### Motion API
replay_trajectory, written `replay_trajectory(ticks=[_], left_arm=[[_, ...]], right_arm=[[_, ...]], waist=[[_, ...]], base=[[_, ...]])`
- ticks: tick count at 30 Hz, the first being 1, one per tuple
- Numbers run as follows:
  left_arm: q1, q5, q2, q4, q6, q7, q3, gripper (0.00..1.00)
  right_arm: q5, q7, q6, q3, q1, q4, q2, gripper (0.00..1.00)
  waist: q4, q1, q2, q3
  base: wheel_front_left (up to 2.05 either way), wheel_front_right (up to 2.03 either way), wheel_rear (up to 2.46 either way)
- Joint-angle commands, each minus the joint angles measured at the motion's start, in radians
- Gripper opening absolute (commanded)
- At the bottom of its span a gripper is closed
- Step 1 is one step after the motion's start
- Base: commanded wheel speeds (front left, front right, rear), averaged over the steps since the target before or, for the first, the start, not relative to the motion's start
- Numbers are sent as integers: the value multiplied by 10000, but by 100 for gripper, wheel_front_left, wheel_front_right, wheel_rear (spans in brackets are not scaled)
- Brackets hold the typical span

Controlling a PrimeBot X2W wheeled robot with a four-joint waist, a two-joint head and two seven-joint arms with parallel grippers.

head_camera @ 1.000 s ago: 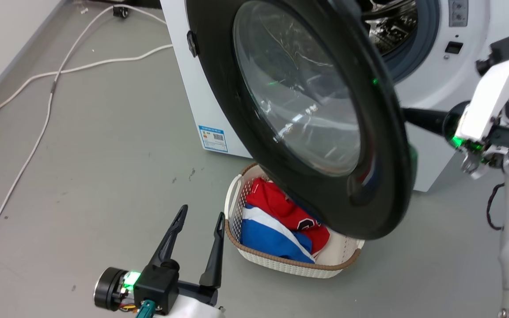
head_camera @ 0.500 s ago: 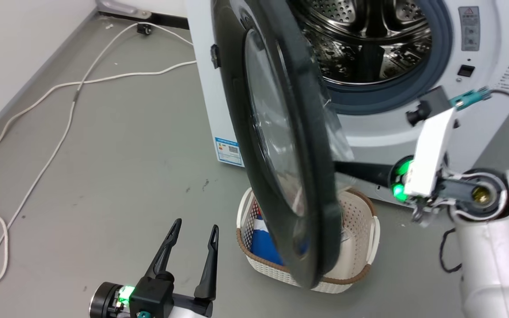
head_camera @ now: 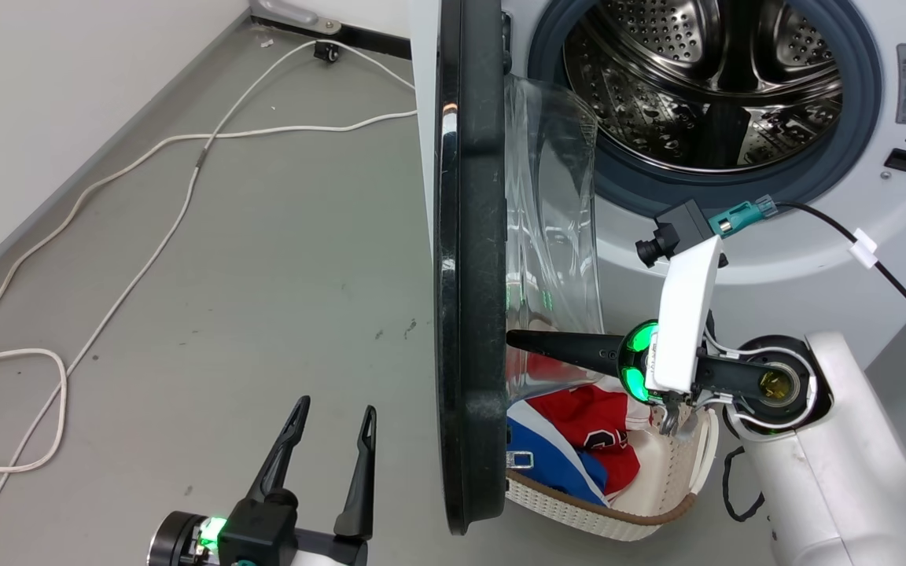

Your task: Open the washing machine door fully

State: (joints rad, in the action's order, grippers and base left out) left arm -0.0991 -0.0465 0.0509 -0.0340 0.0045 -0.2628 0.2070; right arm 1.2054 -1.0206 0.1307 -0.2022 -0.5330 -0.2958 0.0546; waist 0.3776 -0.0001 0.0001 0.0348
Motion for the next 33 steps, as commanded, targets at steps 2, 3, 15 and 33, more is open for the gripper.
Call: replay_trajectory(ticks=[2,3,15,33], left_arm=[[-117,49,-8,-47,19,-31,-72,100],[-122,56,-8,-50,23,-31,-102,100],[-54,-241,-8,-44,96,-31,-548,100],[-46,-262,-10,-94,-61,-31,-929,100]], right_arm=[[130,94,0,-67,80,-66,-77,0],[140,111,0,-65,57,-87,-77,0],[-310,813,0,665,290,422,100,0],[-6793,10196,-1,-509,2382,2278,3278,0]], waist=[[82,1,-1,-17],[94,1,-1,-13],[-271,1,-1,-102],[-969,1,-1,-145]], base=[[0,0,0],[0,0,0],[0,0,0],[0,0,0]])
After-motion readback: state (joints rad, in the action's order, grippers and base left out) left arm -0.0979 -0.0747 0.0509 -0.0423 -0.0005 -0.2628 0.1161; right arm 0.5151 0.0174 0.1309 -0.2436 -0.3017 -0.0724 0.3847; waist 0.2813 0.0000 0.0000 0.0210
